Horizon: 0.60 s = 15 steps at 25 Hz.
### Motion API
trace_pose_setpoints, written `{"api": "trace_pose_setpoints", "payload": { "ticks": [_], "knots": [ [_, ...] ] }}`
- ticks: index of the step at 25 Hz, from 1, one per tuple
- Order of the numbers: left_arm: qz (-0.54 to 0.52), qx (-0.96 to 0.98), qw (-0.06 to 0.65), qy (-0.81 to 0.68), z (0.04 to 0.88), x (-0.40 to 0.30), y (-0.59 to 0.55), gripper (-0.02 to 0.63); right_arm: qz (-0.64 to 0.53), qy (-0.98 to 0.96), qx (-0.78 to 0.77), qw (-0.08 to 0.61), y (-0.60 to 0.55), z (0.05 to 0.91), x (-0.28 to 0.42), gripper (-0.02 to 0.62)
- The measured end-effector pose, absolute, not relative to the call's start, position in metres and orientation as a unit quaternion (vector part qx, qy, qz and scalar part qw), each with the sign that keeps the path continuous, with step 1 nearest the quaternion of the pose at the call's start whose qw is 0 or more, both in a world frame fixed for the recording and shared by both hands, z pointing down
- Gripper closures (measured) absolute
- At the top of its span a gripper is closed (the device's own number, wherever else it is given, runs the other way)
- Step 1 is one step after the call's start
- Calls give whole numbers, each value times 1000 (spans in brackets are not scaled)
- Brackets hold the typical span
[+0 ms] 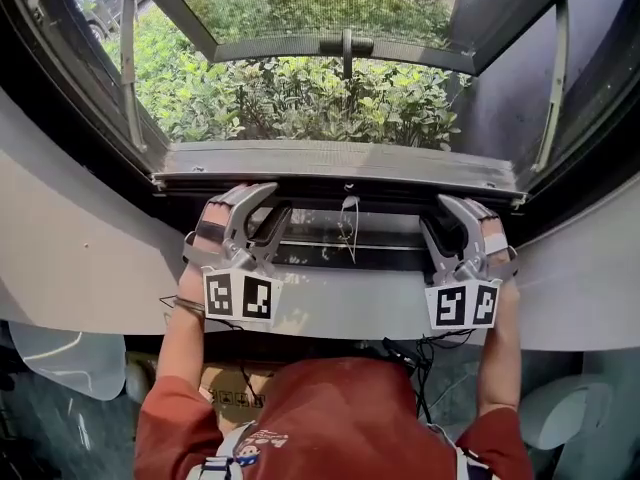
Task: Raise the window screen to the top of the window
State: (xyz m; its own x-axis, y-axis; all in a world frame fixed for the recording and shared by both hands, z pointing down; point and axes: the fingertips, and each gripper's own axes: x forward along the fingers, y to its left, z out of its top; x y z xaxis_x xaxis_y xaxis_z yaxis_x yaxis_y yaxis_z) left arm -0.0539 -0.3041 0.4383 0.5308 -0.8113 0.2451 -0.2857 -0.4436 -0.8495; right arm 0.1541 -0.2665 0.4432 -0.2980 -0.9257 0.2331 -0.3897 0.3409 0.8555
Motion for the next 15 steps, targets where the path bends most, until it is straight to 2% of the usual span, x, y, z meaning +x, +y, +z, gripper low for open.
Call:
{"api": "trace_pose_setpoints", "payload": {
  "ticks": [6, 11, 15],
  "knots": [
    [-366, -772, 397, 336, 445, -54, -309, 462, -353, -713, 436, 420, -274, 452, 161, 419],
    [-374, -784, 366, 334, 445, -53, -310, 457, -352, -722, 438, 402, -273, 450, 161, 419],
    [-366, -783, 369, 341, 444, -52, -309, 454, -352, -724, 450, 386, -273, 448, 161, 430]
  ]
}}
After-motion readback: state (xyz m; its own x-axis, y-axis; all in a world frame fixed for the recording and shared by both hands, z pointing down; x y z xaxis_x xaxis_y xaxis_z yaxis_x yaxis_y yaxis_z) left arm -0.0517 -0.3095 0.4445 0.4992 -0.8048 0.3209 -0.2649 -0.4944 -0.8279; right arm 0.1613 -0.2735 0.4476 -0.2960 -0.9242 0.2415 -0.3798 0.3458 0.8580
